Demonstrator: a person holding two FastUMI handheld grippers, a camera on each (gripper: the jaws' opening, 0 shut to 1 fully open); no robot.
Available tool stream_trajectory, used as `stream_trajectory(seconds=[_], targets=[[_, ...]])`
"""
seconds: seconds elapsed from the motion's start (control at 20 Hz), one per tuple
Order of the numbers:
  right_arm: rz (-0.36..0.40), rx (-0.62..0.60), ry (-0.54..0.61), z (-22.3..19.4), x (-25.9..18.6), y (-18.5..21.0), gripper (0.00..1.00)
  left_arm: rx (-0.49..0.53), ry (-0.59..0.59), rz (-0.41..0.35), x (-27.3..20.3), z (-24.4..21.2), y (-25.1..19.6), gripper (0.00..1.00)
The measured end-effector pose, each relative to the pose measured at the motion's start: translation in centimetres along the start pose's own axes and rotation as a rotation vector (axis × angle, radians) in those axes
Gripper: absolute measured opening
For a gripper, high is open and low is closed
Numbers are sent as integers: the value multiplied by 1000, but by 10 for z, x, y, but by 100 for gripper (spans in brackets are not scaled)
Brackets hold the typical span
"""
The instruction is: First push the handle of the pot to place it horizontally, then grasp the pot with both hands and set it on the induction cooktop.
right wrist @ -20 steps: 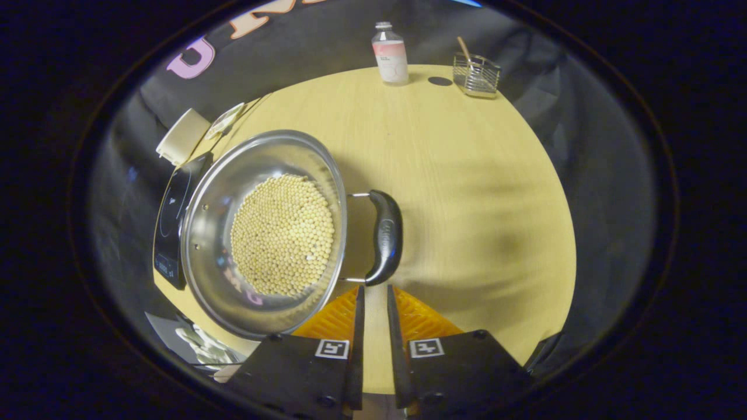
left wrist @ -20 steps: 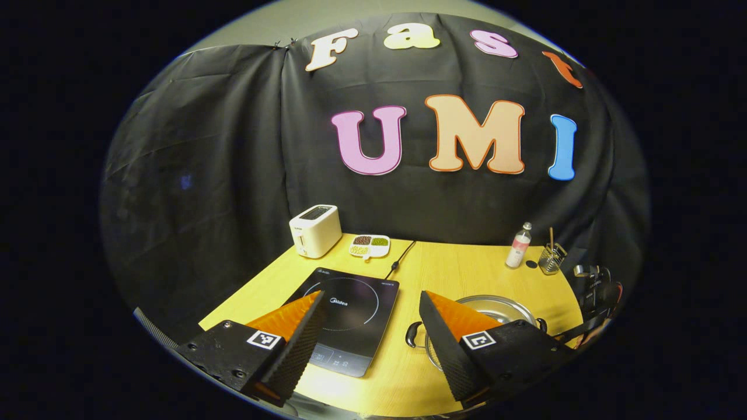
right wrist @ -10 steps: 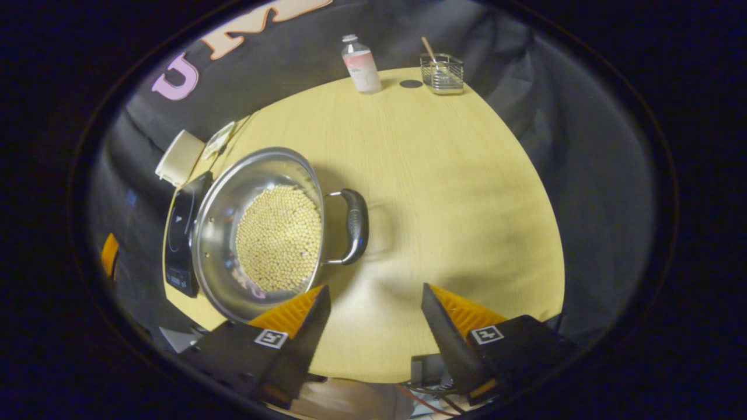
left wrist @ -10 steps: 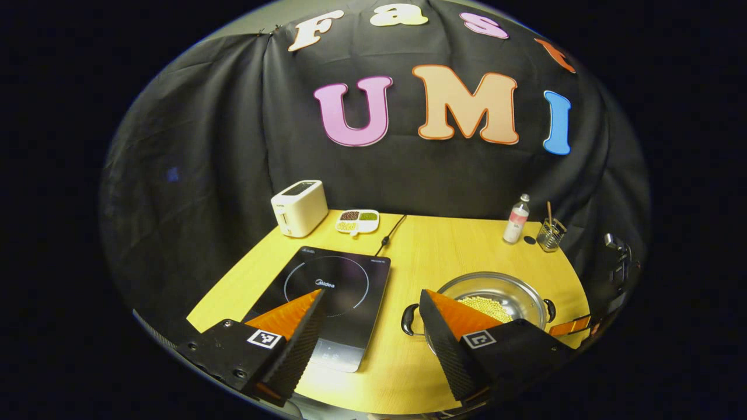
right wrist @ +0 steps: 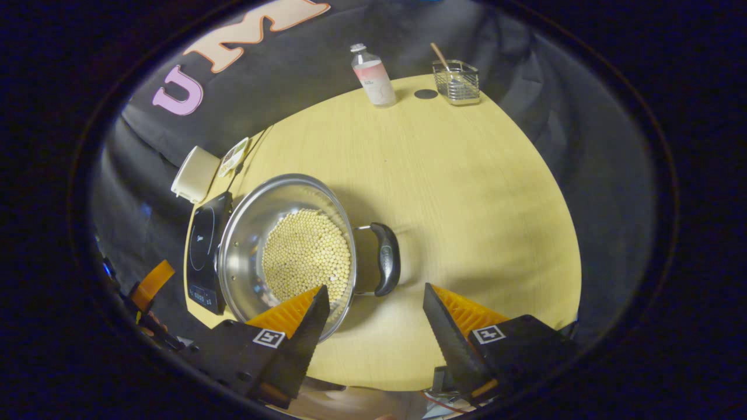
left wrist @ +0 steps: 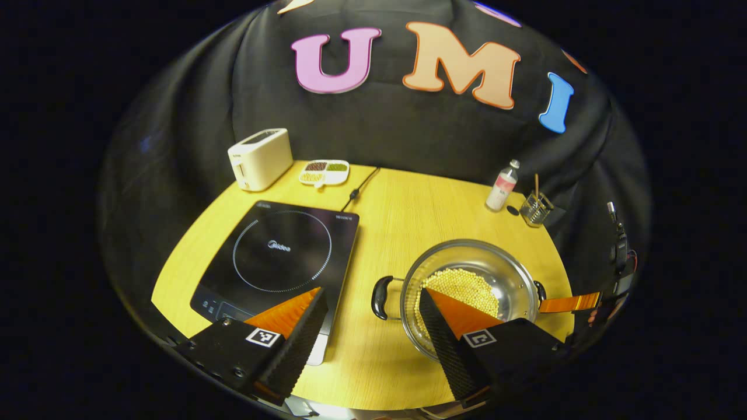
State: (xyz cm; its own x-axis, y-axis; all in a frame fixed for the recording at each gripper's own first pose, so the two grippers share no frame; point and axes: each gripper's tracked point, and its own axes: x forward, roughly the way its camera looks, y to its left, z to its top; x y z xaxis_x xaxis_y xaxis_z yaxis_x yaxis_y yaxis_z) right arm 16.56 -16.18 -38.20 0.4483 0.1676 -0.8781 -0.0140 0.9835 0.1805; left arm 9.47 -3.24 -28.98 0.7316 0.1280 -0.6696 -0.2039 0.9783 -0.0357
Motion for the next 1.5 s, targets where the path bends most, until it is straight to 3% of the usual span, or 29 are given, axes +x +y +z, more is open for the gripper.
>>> stream_trajectory(seconds=[0.4, 0.45, 0.5, 0.6, 0.75, 0.8, 0.95, 1.0, 1.1, 1.25, 1.3, 1.35, 1.4, 1.45, 1.5], targets=[[-10, 14, 63, 9, 33, -1, 93, -44, 188, -87, 61, -22, -8, 97], [-6, 19, 73, 10, 37, 0, 100, -41, 213, -89, 67, -25, -9, 96], [-4, 23, 81, 10, 40, 1, 94, -32, 236, -92, 72, -28, -8, 100], [-4, 28, 102, 10, 49, 0, 93, -21, 266, -104, 84, -31, -11, 96], [-4, 37, 133, 9, 57, -3, 93, -21, 310, -117, 96, -38, -14, 96], [-3, 41, 141, 9, 59, -3, 100, -22, 327, -122, 99, -42, -15, 96], [8, 53, 163, 8, 64, -1, 98, -25, 365, -123, 106, -48, -17, 96], [13, 55, 172, 6, 65, -1, 89, -28, 376, -128, 107, -50, -19, 95], [18, 52, 188, 2, 71, 1, 84, -26, 391, -135, 110, -53, -25, 92], [33, 53, 205, 2, 75, 3, 83, -3, 408, -116, 114, -56, -23, 80], [29, 51, 207, 1, 78, 2, 83, -1, 413, -110, 116, -57, -22, 78], [32, 56, 204, 5, 81, 3, 83, 0, 418, -105, 117, -58, -22, 82], [43, 55, 205, 4, 82, 7, 64, 2, 423, -98, 117, -58, -21, 75], [36, 50, 205, 5, 83, 5, 59, 4, 425, -90, 117, -59, -18, 74], [34, 50, 211, 4, 83, 6, 61, 3, 429, -83, 118, -60, -17, 77]])
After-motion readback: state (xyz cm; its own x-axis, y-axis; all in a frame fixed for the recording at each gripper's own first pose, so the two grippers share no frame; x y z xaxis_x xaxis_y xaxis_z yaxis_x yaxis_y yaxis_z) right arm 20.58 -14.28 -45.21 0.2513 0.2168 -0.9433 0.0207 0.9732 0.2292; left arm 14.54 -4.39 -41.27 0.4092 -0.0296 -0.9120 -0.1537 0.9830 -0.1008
